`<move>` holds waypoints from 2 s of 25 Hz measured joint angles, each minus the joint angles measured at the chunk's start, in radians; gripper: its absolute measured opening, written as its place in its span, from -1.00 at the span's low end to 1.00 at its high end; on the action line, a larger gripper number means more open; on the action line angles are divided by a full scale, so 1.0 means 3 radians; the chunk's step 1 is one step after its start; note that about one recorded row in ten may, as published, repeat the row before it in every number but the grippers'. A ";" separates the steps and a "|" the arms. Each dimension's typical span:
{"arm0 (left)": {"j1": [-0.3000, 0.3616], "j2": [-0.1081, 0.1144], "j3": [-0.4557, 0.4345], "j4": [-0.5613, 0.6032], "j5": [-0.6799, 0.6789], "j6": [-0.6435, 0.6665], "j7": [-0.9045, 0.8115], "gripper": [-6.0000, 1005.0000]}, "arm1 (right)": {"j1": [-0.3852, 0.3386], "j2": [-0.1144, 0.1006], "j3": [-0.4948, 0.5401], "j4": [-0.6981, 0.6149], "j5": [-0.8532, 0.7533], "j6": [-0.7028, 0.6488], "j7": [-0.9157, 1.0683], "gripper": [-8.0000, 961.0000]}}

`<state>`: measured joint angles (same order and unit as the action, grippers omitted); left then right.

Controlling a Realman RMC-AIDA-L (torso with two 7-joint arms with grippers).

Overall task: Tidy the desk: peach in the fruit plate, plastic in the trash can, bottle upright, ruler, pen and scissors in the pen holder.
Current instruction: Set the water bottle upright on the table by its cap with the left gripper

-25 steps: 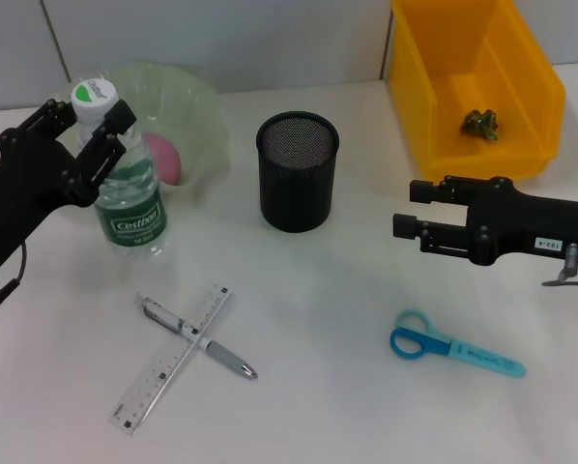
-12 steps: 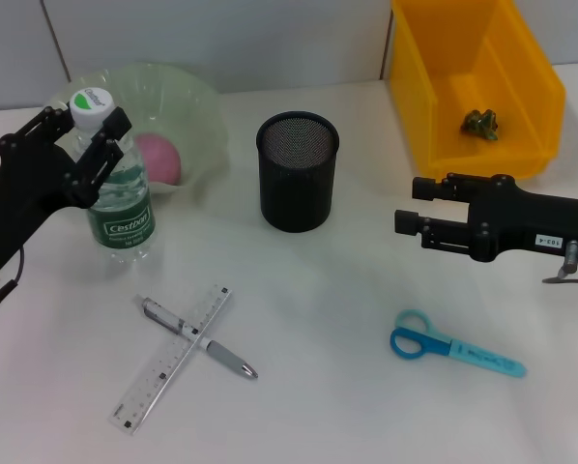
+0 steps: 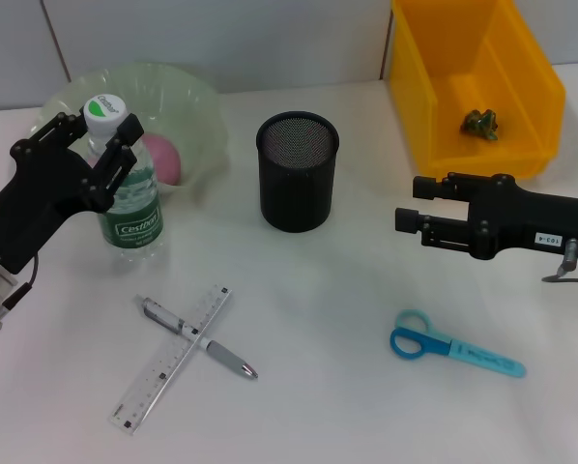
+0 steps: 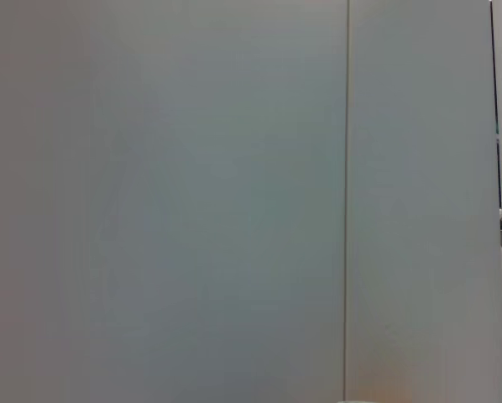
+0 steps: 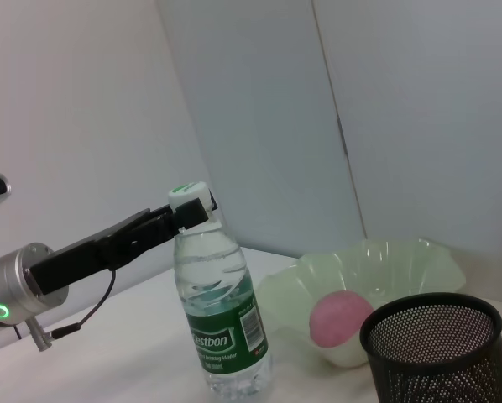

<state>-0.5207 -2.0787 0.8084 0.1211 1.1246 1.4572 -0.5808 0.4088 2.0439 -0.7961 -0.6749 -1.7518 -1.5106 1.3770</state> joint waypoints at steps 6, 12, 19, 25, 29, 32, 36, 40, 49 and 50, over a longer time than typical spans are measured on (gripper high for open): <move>-0.0002 -0.0004 0.0000 -0.0081 -0.0024 -0.0044 0.0100 -0.03 | 0.0005 -0.0005 0.0000 -0.0006 0.0000 0.0004 0.0027 0.31; -0.0005 -0.0005 0.0000 -0.0146 -0.0027 -0.0089 0.0183 -0.02 | 0.0007 -0.0009 -0.0002 -0.0002 0.0000 0.0004 0.0027 0.31; -0.0013 -0.0005 0.0000 -0.0191 -0.0054 -0.0107 0.0184 -0.02 | 0.0022 -0.0008 0.0000 0.0000 -0.0033 0.0007 0.0027 0.31; -0.0013 -0.0005 0.0000 -0.0229 -0.0079 -0.0134 0.0184 -0.01 | 0.0023 -0.0007 -0.0002 0.0000 -0.0036 0.0009 0.0027 0.31; -0.0013 -0.0005 0.0000 -0.0229 -0.0079 -0.0134 0.0184 -0.01 | 0.0019 -0.0007 -0.0007 0.0000 -0.0036 0.0009 0.0027 0.31; -0.0013 -0.0005 0.0000 -0.0236 -0.0083 -0.0134 0.0151 -0.01 | 0.0015 -0.0007 -0.0014 0.0000 -0.0036 0.0009 0.0027 0.31; -0.0013 -0.0005 0.0003 -0.0236 -0.0083 -0.0134 0.0115 -0.01 | 0.0006 -0.0007 -0.0020 0.0000 -0.0036 0.0009 0.0029 0.31; -0.0012 -0.0005 0.0003 -0.0236 -0.0083 -0.0134 0.0004 0.00 | 0.0003 -0.0007 -0.0021 0.0000 -0.0036 0.0009 0.0038 0.31; 0.0012 -0.0001 0.0019 -0.0232 -0.0084 -0.0099 -0.0006 0.02 | 0.0005 -0.0007 -0.0023 0.0000 -0.0036 0.0009 0.0063 0.31; 0.0014 -0.0001 0.0020 -0.0232 -0.0084 -0.0096 -0.0006 0.05 | 0.0005 -0.0007 -0.0023 0.0000 -0.0036 0.0009 0.0063 0.31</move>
<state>-0.5165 -2.0789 0.8143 0.0516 1.0992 1.4286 -0.5827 0.4104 2.0417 -0.8029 -0.6749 -1.7625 -1.5079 1.3959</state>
